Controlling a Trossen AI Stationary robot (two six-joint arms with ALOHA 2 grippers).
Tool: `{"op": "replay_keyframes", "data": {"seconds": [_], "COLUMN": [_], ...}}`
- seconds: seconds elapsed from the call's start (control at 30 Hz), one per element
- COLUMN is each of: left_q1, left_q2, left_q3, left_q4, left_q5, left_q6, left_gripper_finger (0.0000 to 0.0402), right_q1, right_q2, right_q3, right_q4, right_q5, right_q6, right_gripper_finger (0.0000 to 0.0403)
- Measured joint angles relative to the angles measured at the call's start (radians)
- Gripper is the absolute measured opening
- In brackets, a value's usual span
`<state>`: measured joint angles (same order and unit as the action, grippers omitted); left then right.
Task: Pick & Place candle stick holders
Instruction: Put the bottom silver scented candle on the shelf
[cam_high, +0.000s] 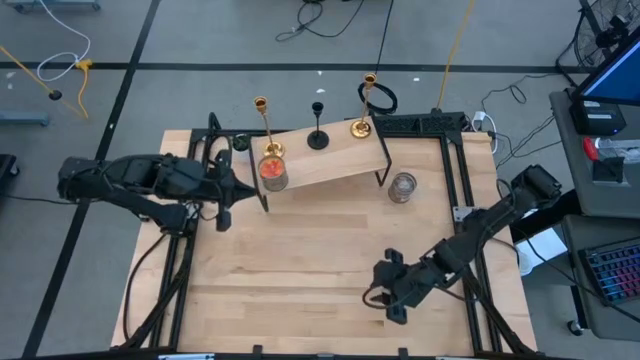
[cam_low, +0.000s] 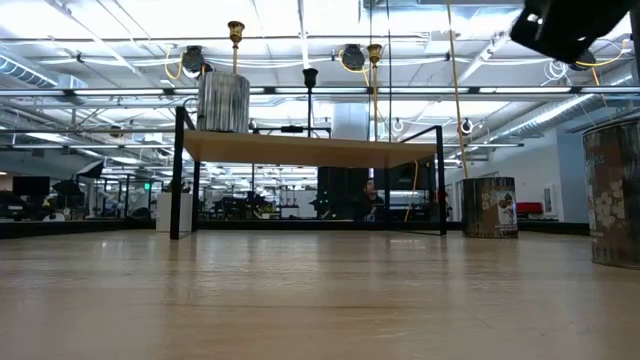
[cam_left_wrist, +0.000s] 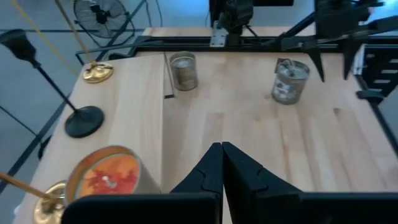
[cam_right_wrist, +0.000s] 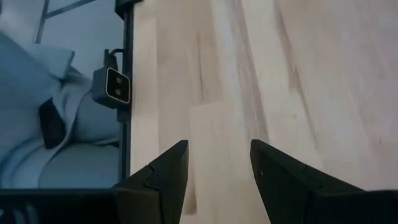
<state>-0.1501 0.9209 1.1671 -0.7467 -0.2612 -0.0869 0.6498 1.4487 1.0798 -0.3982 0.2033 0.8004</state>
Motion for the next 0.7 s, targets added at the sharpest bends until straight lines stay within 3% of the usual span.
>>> {"op": "replay_keyframes", "data": {"seconds": [0.37, 0.6, 0.7], "left_q1": [-0.048, -0.048, -0.048], "left_q2": [0.022, 0.028, 0.028], "left_q3": [0.000, 0.000, 0.000], "left_q4": [0.001, 0.002, 0.002], "left_q5": [-0.006, -0.055, -0.081], "left_q6": [-0.001, -0.002, 0.000], "left_gripper_finger": [0.0014, 0.0015, 0.0022], "right_q1": [-0.016, -0.008, -0.007], "right_q2": [-0.035, -0.033, -0.032], "right_q3": [0.008, 0.007, 0.004], "right_q4": [-0.267, -0.235, -0.239], "right_q5": [-0.188, -0.204, -0.153], "right_q6": [0.290, 0.241, 0.169], "right_gripper_finger": [0.0171, 0.0171, 0.0171]}}
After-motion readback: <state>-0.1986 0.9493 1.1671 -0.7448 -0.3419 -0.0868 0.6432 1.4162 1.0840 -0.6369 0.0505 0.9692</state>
